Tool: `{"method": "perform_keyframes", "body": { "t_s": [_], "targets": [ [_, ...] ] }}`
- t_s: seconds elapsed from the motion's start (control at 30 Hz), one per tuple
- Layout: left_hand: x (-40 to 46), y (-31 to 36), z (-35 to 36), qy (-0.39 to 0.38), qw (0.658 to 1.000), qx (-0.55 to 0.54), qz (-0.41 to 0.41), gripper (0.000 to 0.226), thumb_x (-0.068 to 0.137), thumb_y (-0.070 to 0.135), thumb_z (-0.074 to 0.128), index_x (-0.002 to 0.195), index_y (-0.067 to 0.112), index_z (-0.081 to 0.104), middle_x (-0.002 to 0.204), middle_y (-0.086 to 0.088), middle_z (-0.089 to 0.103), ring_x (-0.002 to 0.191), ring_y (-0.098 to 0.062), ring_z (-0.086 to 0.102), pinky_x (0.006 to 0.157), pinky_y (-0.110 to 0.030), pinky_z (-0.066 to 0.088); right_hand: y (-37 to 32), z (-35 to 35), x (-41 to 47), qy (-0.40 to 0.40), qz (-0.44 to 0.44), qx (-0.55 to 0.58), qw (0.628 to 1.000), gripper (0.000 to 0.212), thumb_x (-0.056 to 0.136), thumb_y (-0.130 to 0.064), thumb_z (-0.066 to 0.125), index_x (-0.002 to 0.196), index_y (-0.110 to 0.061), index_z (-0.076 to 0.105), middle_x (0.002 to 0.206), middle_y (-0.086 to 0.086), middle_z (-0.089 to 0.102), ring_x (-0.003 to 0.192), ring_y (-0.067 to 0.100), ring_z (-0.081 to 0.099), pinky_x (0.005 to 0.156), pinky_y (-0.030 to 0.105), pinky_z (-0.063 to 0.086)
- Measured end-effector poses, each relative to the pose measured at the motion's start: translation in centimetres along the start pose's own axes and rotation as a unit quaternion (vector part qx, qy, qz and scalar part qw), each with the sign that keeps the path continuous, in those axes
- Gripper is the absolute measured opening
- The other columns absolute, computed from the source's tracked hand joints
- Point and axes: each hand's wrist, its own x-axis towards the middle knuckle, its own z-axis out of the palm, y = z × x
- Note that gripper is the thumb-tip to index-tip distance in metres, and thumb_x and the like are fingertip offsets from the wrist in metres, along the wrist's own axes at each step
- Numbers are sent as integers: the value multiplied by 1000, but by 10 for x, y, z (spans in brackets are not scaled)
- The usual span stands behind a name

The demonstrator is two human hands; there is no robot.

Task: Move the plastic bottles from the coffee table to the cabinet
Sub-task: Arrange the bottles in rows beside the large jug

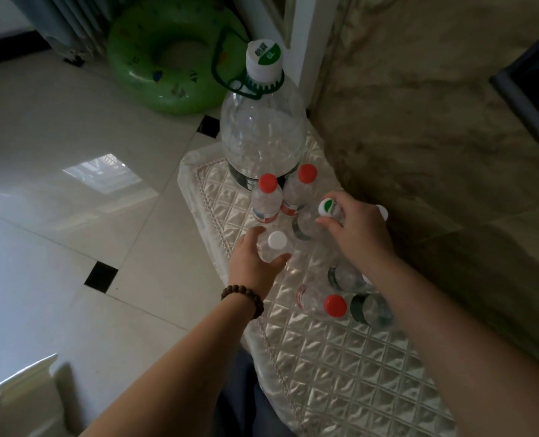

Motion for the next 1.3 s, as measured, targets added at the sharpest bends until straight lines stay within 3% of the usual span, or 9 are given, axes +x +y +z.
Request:
{"method": "perform_keyframes", "body": {
  "t_s": [0.3, 0.63, 0.8, 0.93, 1.03, 1.1, 1.17, 1.23, 1.3],
  "targets": [
    [27, 16, 9, 0, 1000, 7, -4, 66, 75, 28, 79, 132, 23, 46, 130, -5, 47, 111, -22, 54, 96, -37, 48, 1, 9, 23, -41, 31, -14, 999, 34, 90, -25, 64, 121, -19, 53, 115, 12, 64, 106, 28, 61, 84, 41, 54],
    [31, 21, 18, 23, 1000, -8, 12, 66, 75, 27, 79, 129, 20, 43, 127, -5, 53, 111, -23, 56, 92, -41, 49, 4, 16, 21, -38, 14, -17, 999, 37, 89, -26, 65, 123, -18, 53, 114, 11, 65, 106, 26, 61, 81, 35, 51],
    [26, 18, 15, 20, 1000, 1, 10, 73, 73, 30, 80, 132, 20, 39, 133, -5, 51, 116, -22, 54, 95, -39, 48, 7, 9, 17, -54, 16, 6, 998, 55, 86, -27, 69, 136, -22, 47, 128, 8, 60, 119, 24, 55, 89, 30, 44],
    [6, 19, 7, 33, 999, 9, 15, 74, 75, 34, 79, 134, 17, 39, 138, -4, 42, 120, -21, 49, 99, -36, 45, 14, -14, 5, -13, 9, 60, 998, 51, 83, -28, 71, 130, -20, 55, 126, 6, 62, 116, 21, 58, 95, 40, 51],
    [-21, 20, 5, 71, 994, 22, 84, 52, 80, 32, 74, 123, 15, 49, 120, -1, 50, 106, -17, 54, 91, -35, 49, 28, -37, -6, 60, -4, 92, 994, 37, 82, -25, 72, 117, -15, 63, 114, 5, 67, 103, 16, 62, 89, 40, 54],
    [-35, 25, 8, 44, 989, 15, 143, 37, 82, 32, 71, 113, 17, 55, 109, 4, 55, 93, -10, 56, 82, -32, 52, 40, -53, -12, 100, 2, 65, 993, 34, 83, -23, 71, 115, -14, 64, 111, 5, 64, 99, 17, 61, 87, 37, 54],
    [-39, 36, 16, -37, 982, 10, 183, 31, 82, 35, 70, 108, 21, 60, 106, 6, 59, 90, -7, 57, 79, -31, 54, 55, -63, -14, 101, 17, 40, 994, 38, 84, -23, 69, 120, -15, 61, 118, 6, 59, 106, 20, 59, 90, 39, 51],
    [-37, 51, 27, -128, 970, 31, 202, 38, 79, 43, 71, 112, 25, 61, 110, 7, 60, 97, -8, 57, 84, -30, 51, 67, -66, -15, 56, 28, 29, 998, 44, 85, -24, 68, 128, -17, 57, 131, 7, 53, 119, 23, 52, 101, 38, 44],
    [-33, 65, 41, -191, 960, 58, 197, 52, 74, 48, 74, 119, 27, 59, 118, 6, 59, 107, -10, 55, 91, -30, 47, 74, -64, -16, 8, 26, 11, 1000, 50, 86, -23, 68, 134, -20, 52, 143, 4, 45, 132, 20, 42, 105, 28, 32]
  ]
}}
